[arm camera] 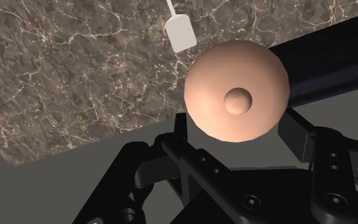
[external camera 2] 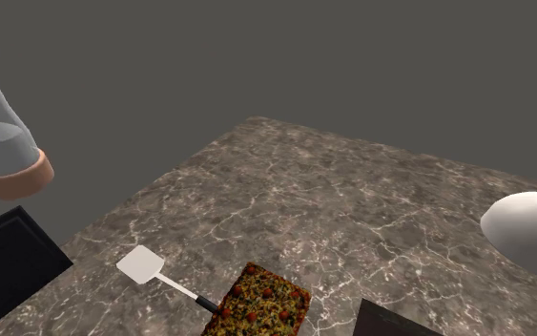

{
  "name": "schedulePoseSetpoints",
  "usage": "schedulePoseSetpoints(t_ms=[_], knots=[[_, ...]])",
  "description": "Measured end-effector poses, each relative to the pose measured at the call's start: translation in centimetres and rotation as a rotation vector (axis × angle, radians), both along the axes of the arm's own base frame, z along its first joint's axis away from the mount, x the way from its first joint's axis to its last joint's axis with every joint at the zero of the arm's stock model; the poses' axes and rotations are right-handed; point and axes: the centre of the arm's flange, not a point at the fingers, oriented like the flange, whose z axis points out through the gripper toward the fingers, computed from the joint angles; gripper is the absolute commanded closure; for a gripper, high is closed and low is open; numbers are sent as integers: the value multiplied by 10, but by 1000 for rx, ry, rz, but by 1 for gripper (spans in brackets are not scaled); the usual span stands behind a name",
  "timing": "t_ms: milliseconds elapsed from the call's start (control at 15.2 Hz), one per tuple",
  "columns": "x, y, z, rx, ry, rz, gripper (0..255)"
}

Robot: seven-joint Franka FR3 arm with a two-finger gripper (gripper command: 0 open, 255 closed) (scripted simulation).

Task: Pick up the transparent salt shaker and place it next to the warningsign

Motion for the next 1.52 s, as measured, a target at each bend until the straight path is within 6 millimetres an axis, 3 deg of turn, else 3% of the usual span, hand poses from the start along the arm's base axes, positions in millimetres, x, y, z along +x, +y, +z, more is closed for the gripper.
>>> schedulePoseSetpoints(t_ms=[1518], knots=[[-1, 1, -121, 0, 0, 0, 255]])
